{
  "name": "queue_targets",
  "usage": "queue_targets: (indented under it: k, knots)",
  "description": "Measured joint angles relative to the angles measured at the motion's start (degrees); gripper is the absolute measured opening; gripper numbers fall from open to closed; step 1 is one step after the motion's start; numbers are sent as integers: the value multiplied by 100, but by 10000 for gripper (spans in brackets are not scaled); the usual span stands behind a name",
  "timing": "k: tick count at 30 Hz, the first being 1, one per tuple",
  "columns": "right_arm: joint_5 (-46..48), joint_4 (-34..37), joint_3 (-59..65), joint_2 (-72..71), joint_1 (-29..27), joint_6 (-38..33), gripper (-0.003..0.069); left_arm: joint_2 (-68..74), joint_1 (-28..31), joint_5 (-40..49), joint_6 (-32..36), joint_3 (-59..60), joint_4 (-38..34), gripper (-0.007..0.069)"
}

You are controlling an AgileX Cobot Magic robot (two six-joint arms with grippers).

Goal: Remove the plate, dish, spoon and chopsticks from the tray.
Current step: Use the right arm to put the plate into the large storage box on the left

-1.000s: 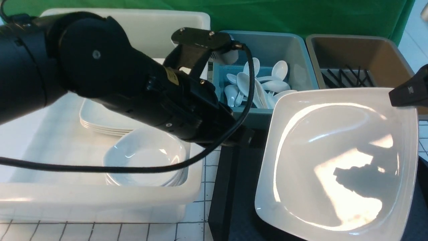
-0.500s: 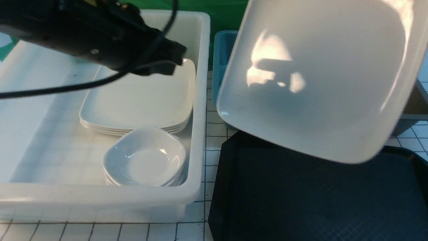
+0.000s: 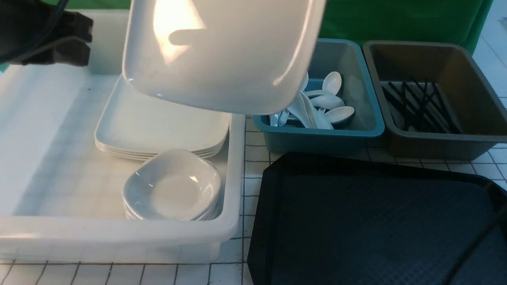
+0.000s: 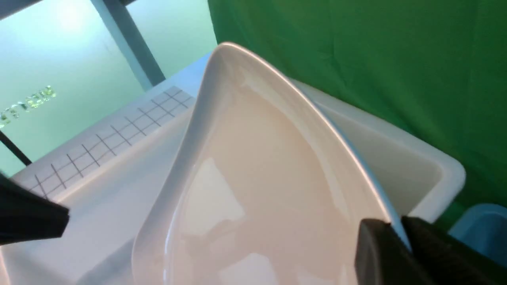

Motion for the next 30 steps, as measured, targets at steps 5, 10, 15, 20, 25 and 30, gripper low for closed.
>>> queue_targets:
  k: [5,10,15,20,25,30]
  knots:
    - [-168,12,-1021,1047,231,56,47,-60,57,150,46,0,0,3]
    - [-574,8,-1433,1736,388,42,47,-83,57,163,93,11,0,3]
    - [-879,0,-1469,1999,567,-114,47,-83,57,185,111,18,0,3]
    - [-1055,-437,-1474,2124,745,-117,47,-83,57,187,111,20,0,3]
    - [-1163,-634,-1474,2195,750,-158,47,-83,57,187,111,20,0,3]
    - [-1178,-633,-1474,2198,750,-301,47,-83,57,199,111,20,0,3]
